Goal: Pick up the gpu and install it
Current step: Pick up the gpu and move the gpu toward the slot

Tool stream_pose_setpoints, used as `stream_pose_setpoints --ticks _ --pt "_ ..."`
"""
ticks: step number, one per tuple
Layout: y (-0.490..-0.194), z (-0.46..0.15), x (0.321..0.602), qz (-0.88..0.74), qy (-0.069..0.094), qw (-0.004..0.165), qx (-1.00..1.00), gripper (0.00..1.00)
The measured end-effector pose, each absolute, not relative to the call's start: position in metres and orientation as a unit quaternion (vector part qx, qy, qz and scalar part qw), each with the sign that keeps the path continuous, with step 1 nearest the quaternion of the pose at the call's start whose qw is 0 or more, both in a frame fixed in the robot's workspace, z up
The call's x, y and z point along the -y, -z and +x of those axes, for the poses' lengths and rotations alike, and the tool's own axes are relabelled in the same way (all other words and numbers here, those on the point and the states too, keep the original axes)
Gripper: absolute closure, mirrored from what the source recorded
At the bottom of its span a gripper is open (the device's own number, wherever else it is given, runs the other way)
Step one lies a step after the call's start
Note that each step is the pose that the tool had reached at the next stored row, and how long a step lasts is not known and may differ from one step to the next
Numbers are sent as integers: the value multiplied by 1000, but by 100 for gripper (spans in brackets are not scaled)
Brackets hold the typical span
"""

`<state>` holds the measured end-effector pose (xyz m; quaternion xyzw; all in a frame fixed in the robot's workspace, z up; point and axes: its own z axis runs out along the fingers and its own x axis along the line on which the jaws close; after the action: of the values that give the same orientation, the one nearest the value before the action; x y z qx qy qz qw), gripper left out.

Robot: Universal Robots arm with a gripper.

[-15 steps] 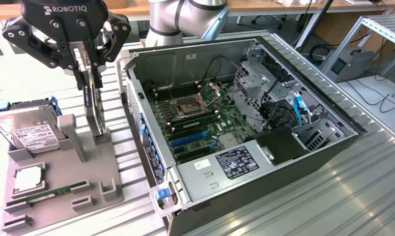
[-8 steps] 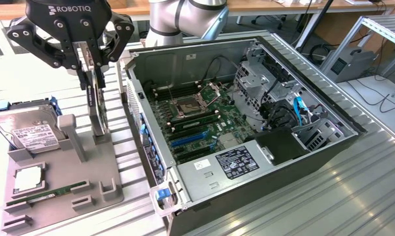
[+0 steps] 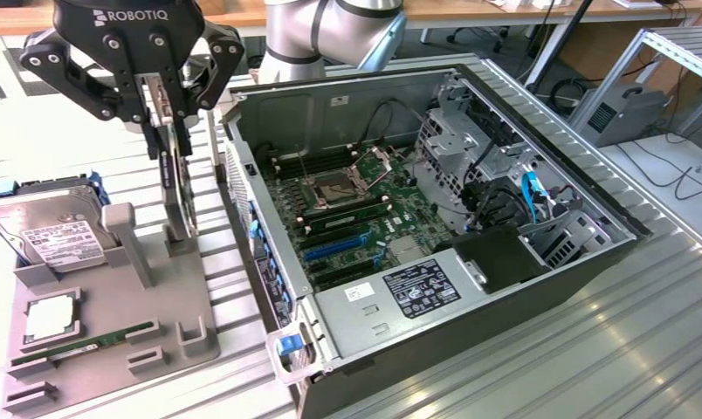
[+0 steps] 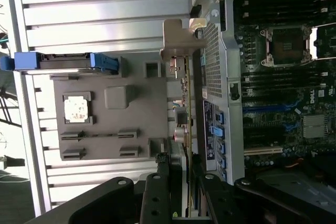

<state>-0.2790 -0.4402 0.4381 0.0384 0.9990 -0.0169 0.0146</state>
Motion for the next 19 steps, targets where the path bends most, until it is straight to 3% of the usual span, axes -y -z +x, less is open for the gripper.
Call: stream_pose_setpoints --ticks 19 --pt "-438 -270 440 38 20 15 -999 73"
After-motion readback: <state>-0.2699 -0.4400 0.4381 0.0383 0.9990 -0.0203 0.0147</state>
